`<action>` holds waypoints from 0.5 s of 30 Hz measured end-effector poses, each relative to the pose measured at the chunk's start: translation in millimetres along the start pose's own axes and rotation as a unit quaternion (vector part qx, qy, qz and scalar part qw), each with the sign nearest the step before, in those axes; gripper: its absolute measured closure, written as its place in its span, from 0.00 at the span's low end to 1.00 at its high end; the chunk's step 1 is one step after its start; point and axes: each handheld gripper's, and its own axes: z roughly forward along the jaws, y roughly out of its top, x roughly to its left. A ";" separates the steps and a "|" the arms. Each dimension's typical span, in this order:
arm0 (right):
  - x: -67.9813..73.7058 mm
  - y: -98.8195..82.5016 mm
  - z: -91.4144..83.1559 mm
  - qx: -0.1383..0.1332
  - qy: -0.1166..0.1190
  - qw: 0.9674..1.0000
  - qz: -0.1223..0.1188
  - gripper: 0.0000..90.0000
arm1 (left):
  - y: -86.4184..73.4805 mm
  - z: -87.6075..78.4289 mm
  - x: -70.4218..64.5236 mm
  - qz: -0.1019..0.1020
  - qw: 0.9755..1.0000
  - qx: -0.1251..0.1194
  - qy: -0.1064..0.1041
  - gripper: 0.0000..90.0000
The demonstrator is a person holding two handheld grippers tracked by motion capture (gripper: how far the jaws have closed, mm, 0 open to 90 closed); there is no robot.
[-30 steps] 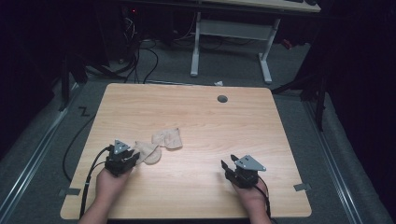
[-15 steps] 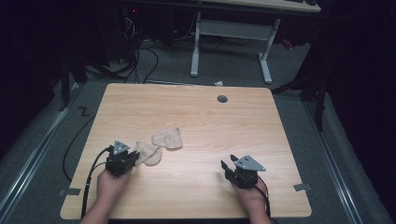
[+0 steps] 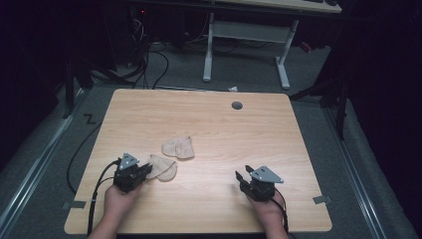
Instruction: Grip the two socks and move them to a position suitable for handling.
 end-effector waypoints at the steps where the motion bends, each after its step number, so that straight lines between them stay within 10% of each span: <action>1: 0.0 0.0 0.0 0.000 0.000 1.000 0.000 0.61 | -0.8 -0.4 -1.7 0.001 1.000 0.002 -0.004 0.93; 15: 2.7 0.2 0.8 -0.001 0.002 1.000 -0.003 0.61 | -3.0 7.5 -47.5 0.035 0.997 0.021 -0.058 0.93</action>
